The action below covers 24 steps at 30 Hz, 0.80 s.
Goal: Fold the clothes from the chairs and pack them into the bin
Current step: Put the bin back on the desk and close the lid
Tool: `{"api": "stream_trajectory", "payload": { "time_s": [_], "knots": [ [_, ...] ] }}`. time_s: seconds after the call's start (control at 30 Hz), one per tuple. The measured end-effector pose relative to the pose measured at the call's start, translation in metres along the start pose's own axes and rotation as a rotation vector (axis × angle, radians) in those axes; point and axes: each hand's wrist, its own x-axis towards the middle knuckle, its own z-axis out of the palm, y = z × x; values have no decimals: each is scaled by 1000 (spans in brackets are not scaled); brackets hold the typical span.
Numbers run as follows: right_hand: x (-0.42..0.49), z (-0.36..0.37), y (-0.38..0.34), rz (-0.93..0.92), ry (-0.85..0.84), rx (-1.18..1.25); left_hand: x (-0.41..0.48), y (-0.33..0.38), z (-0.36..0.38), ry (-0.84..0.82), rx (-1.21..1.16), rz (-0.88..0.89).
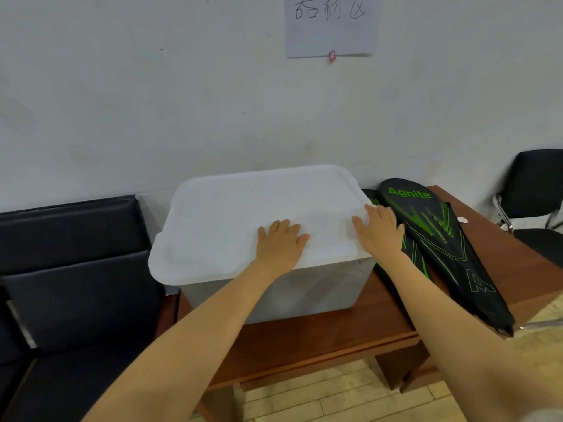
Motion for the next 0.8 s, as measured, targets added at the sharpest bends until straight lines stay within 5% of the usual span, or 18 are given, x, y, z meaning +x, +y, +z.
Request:
{"api": "stream_trajectory", "payload": {
  "time_s": [0.17, 0.47, 0.8],
  "knots": [
    [19, 13, 3, -60, 101, -55, 19, -1, 8, -70, -18, -45],
    [68, 14, 8, -8, 27, -140, 73, 16, 4, -144, 16, -187],
    [133, 15, 22, 351, -437, 564, 94, 16, 18, -140, 55, -208]
  ]
}}
